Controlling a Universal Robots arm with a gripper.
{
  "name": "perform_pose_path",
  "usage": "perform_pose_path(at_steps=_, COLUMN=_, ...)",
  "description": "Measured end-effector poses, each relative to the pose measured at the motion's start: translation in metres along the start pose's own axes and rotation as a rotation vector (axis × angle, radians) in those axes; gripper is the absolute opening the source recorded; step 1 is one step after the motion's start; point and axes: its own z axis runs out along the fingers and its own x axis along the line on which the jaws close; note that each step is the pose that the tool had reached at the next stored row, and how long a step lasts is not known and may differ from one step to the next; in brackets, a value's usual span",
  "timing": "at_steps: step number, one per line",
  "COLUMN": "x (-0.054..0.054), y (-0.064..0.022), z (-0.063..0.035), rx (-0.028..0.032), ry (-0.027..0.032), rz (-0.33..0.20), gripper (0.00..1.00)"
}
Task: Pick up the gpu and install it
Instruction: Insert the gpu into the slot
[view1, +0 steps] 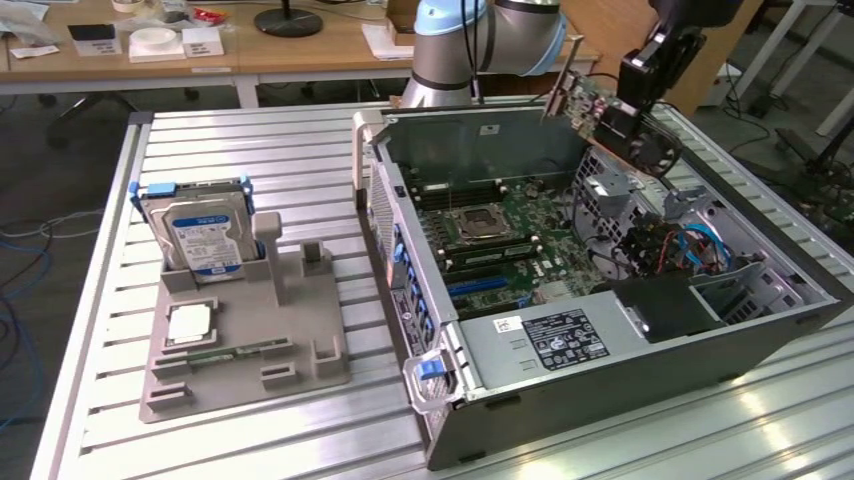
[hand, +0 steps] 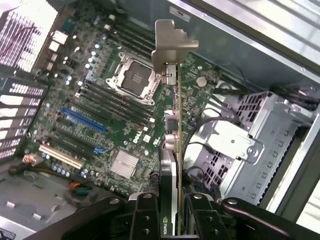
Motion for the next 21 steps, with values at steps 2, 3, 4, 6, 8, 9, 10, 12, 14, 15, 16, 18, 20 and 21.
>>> perform_pose_path(at_steps=2, x=0.0000, y=0.0000, z=0.0001, rx=-0.0008, ry=0.0007, rz=-0.030, gripper=0.27)
perform_pose_path(at_steps=3, x=0.0000, y=0.0000, z=0.0001, rx=-0.0013, ry=0.0010, rz=-0.044, gripper=0.27)
perform_pose_path(at_steps=4, x=0.0000, y=0.0000, z=0.0001, rx=-0.0017, ry=0.0013, rz=-0.060, gripper=0.27)
perform_pose_path(at_steps=6, x=0.0000, y=0.0000, z=0.0002, rx=-0.0026, ry=0.0020, rz=-0.091, gripper=0.27)
perform_pose_path(at_steps=8, x=0.0000, y=0.0000, z=0.0002, rx=-0.0034, ry=0.0027, rz=-0.121, gripper=0.27)
perform_pose_path(at_steps=9, x=0.0000, y=0.0000, z=0.0003, rx=-0.0039, ry=0.0030, rz=-0.135, gripper=0.27)
perform_pose_path(at_steps=10, x=0.0000, y=0.0000, z=0.0003, rx=-0.0043, ry=0.0033, rz=-0.150, gripper=0.27)
perform_pose_path(at_steps=12, x=0.0000, y=0.0000, z=0.0003, rx=-0.0052, ry=0.0040, rz=-0.180, gripper=0.27)
perform_pose_path(at_steps=14, x=0.0000, y=0.0000, z=0.0004, rx=-0.0060, ry=0.0048, rz=-0.211, gripper=0.27)
perform_pose_path(at_steps=15, x=0.0000, y=0.0000, z=0.0004, rx=-0.0065, ry=0.0051, rz=-0.226, gripper=0.27)
perform_pose_path(at_steps=16, x=0.0000, y=0.0000, z=0.0004, rx=-0.0068, ry=0.0055, rz=-0.241, gripper=0.27)
perform_pose_path(at_steps=18, x=0.0000, y=0.0000, z=0.0005, rx=-0.0077, ry=0.0061, rz=-0.271, gripper=0.27)
perform_pose_path(at_steps=20, x=0.0000, y=0.0000, z=0.0006, rx=-0.0086, ry=0.0068, rz=-0.301, gripper=0.27)
perform_pose_path(at_steps=21, x=0.0000, y=0.0000, z=0.0006, rx=-0.0090, ry=0.0071, rz=-0.317, gripper=0.27)
